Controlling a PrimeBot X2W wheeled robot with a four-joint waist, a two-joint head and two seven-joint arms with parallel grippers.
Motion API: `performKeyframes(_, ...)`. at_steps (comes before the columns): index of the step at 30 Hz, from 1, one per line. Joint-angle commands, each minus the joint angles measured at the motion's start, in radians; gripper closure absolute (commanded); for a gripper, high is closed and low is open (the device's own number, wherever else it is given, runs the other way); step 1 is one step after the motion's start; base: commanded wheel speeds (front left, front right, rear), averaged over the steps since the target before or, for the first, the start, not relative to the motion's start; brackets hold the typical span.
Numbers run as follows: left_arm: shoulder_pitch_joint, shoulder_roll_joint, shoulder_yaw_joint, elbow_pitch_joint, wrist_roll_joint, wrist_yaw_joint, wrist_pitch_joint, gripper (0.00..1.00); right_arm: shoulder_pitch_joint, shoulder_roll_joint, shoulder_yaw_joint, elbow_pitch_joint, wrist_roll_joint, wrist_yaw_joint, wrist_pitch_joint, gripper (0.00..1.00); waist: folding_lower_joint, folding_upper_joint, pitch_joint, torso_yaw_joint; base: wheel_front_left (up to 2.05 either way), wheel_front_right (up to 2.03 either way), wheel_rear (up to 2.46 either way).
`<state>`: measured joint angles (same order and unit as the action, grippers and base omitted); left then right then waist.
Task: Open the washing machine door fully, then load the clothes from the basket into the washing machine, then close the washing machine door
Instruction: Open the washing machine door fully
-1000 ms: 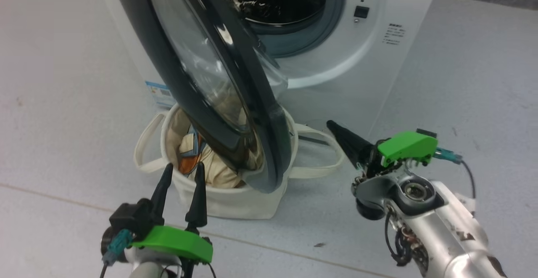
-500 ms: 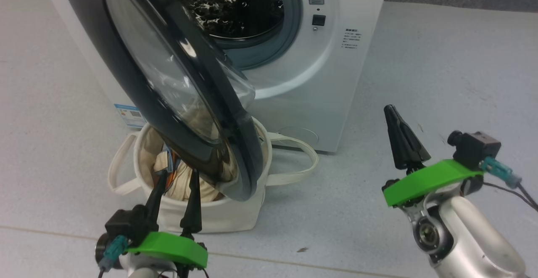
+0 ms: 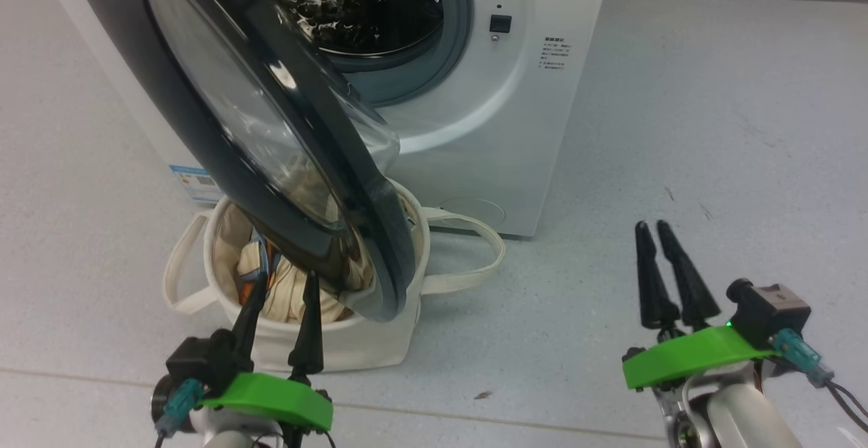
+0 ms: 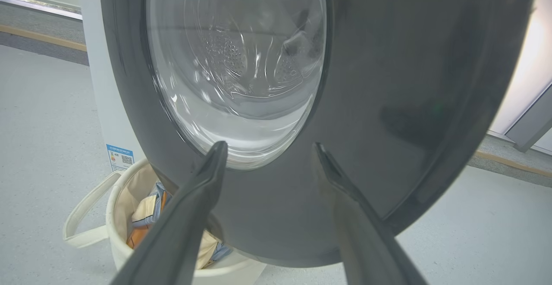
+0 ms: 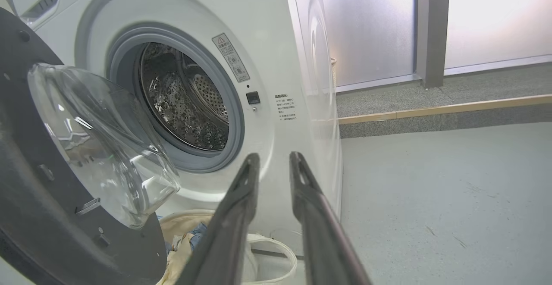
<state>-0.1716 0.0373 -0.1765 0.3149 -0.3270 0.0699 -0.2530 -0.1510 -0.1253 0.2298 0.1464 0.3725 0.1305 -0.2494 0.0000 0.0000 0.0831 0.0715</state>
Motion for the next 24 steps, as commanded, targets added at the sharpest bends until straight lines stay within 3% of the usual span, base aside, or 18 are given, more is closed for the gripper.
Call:
performKeyframes(1,-0.028,0.013,0.036,-0.033,0.015,-0.001,-0.009,0.0,-0.009,0.012,0.009,-0.022,-0.008,0.0,-0.012,0.0,0.0,0.0,0.002,0.0,0.0,0.0,0.0)
performKeyframes(24,-0.023,0.013,0.015,-0.026,0.029,0.017,-0.009,0.0,-0.014,0.058,-0.026,0.06,-0.066,0.0,-0.012,0.0,0.0,0.0,-0.013,0.016,0.0,0.0,0.0)
